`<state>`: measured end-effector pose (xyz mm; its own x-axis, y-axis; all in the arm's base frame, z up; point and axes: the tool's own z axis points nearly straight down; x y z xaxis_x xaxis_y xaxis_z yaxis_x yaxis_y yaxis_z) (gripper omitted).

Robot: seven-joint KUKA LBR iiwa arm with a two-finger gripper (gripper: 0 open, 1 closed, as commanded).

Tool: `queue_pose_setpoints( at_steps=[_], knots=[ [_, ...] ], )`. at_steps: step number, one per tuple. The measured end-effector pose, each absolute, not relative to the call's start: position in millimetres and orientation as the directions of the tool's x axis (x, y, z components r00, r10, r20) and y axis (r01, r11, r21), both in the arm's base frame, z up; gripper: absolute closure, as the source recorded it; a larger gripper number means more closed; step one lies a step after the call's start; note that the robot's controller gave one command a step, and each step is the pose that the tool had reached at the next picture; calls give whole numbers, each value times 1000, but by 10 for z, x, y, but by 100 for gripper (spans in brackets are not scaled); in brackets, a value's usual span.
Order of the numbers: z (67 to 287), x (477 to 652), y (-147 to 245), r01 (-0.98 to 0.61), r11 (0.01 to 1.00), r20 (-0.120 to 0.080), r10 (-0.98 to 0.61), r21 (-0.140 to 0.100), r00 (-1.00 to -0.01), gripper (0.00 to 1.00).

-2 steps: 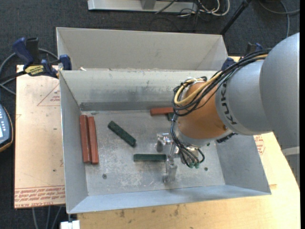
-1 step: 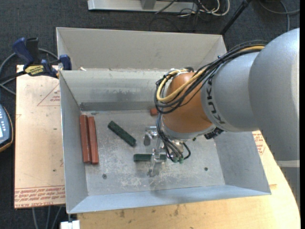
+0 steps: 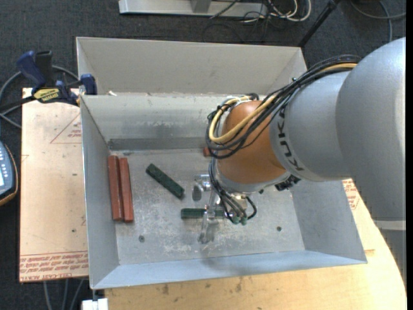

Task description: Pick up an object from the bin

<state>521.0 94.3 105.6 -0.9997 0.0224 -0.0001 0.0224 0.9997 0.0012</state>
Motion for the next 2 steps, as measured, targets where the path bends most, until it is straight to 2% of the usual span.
queue_pose_setpoints(
  at_steps=[1, 2],
  knots=[
    [681, 5043, 900, 98, 995, 3, 98, 0, -995, 0],
    [680, 5046, 905, 96, 995, 0, 96, 1, -995, 0]
  ],
)
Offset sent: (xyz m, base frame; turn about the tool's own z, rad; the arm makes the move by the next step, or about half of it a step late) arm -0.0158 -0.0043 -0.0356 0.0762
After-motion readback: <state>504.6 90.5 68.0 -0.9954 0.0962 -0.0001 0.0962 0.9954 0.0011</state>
